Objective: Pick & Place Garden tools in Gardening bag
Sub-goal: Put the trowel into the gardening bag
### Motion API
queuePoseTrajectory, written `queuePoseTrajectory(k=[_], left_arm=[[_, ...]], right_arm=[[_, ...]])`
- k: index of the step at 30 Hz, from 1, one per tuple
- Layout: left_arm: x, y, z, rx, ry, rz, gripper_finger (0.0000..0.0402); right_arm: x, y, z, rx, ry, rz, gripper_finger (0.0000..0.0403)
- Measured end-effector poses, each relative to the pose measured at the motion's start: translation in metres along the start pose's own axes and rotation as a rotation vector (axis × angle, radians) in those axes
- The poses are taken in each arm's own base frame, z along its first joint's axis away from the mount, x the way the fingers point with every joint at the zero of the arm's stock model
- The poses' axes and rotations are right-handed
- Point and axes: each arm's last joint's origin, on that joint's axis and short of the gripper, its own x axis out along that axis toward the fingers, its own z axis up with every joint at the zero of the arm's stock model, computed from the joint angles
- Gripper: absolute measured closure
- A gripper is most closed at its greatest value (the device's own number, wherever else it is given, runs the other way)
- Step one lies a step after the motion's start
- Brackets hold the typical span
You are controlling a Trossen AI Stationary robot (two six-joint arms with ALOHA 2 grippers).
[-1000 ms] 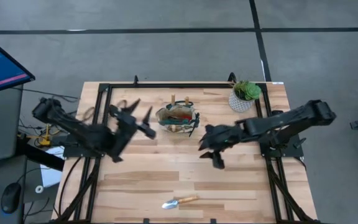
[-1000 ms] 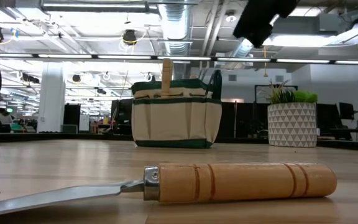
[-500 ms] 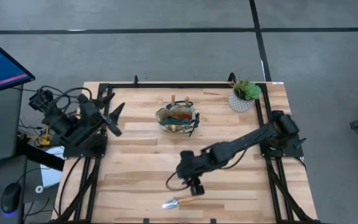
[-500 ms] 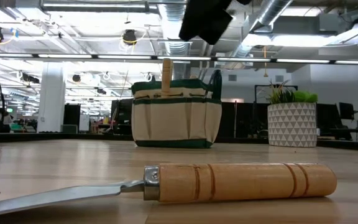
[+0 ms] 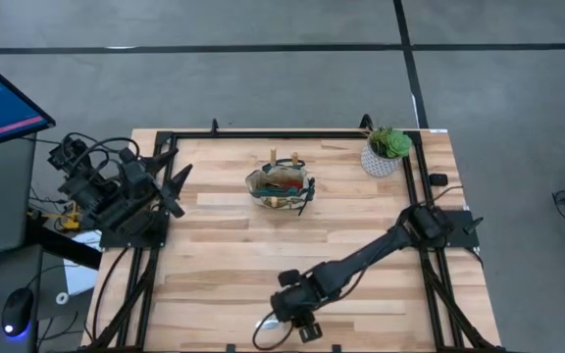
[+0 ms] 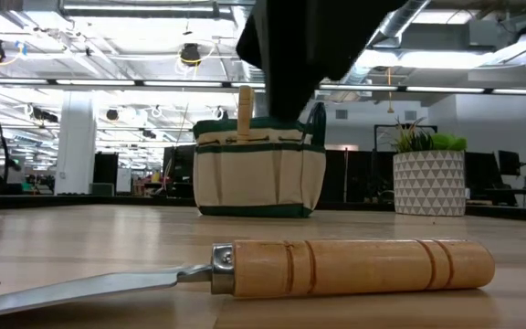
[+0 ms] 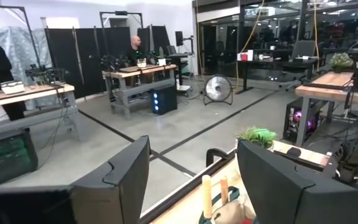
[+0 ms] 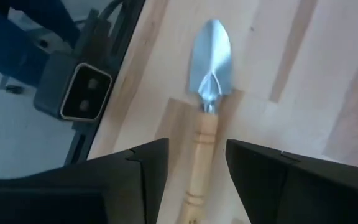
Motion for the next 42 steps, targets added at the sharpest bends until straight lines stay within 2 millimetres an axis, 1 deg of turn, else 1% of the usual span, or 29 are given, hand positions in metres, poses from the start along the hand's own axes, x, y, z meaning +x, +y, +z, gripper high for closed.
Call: queuePoseTrajectory(k=[2,4,8,11,16,20,23,28,35,39,42], left_arm=[[0.0,0.0,0.0,0.0,0.0,0.0,0.0188],[0.0,0.0,0.0,-0.001,0.0,0.0,0.0188],[0.0,0.0,0.0,-0.001,0.0,0.0,0.0188],[0.0,0.0,0.0,-0.003,0.0,0.0,0.0188],[0.0,0.0,0.0,-0.004,0.0,0.0,0.0188],[0.0,0.0,0.0,-0.005,0.0,0.0,0.0188],[0.0,0.0,0.0,-0.005,0.0,0.0,0.0188],[0.0,0.0,0.0,-0.005,0.0,0.0,0.0188],[0.0,0.0,0.0,-0.005,0.0,0.0,0.0188],[0.0,0.0,0.0,-0.005,0.0,0.0,0.0188],[0.0,0.0,0.0,-0.005,0.0,0.0,0.0188]], right_arm=[[0.01,0.005,0.002,-0.01,0.005,0.003,0.0249],[0.021,0.007,0.0,-0.016,0.047,-0.004,0.0249],[0.032,0.014,0.005,-0.027,0.063,-0.012,0.0249],[0.046,0.015,0.004,-0.032,0.088,-0.054,0.0249],[0.054,0.013,0.006,-0.015,0.106,-0.099,0.0249],[0.055,0.012,0.007,-0.006,0.1,-0.122,0.0249],[0.056,0.01,0.006,-0.009,0.091,-0.182,0.025],[0.055,0.005,0.006,-0.002,0.093,-0.213,0.0262],[0.045,0.004,0.013,0.007,0.116,-0.205,0.028],[0.036,0.001,0.021,0.022,0.091,-0.204,0.0282],[0.036,-0.003,0.021,0.058,0.1,-0.212,0.0281]])
